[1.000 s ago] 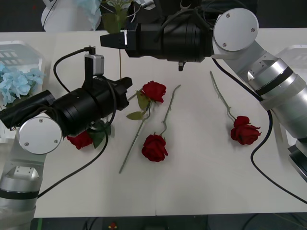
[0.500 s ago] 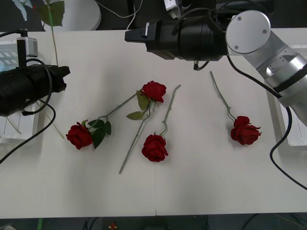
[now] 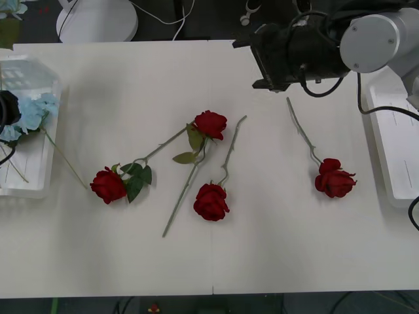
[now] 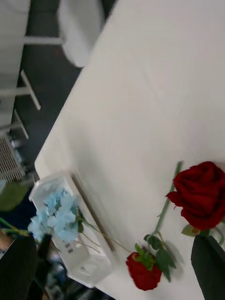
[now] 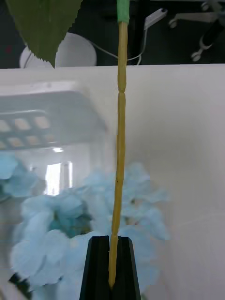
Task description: Put the red flowers into the right box and the blue flowers into the left box
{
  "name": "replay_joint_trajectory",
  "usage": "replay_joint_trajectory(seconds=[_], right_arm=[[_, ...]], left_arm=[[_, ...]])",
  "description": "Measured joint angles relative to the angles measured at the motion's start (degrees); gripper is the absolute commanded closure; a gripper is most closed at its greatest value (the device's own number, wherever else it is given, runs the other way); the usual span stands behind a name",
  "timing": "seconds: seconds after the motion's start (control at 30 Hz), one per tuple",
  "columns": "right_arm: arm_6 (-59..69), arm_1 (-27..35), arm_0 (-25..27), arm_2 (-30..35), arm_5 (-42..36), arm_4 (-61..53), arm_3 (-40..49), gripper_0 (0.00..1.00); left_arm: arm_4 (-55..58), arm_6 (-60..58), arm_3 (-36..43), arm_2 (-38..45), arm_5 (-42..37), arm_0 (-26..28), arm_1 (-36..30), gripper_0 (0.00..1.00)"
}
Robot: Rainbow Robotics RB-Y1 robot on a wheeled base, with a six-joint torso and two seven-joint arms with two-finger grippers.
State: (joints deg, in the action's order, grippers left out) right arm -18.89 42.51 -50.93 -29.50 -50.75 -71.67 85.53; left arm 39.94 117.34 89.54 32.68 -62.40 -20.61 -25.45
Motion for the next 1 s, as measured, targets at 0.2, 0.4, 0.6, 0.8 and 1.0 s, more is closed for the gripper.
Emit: replay_joint_trajectory(seconds=[0.2,0.4,0.6,0.8,1.0], right_arm=[[29.3,2.5,0.0,0.0,-7.5,6.7,1.1,0.05],[55.4,4.0,0.0,0.0,-15.9,10.7,3.3,0.05],[73.4,4.1,0.0,0.0,-19.5,13.4,3.5,0.05],[80.1,4.1,0.0,0.0,-24.1,11.4,0.7,0.00],[86.8,4.1,0.1,-2.5,-26.4,13.4,-4.5,0.00]], left_arm=[[-7.2,-4.2,-0.1,5.3,-6.5,0.0,-3.5,1.00],[-13.7,-7.4,-0.1,9.2,-12.2,0.0,-6.9,1.00],[-16.7,-7.4,-0.1,10.5,-16.2,0.1,-9.0,1.00],[-14.4,-7.4,-0.1,10.3,-15.1,2.1,-9.1,1.00],[-10.3,-7.4,-0.1,9.3,-13.1,6.9,-9.1,1.00]])
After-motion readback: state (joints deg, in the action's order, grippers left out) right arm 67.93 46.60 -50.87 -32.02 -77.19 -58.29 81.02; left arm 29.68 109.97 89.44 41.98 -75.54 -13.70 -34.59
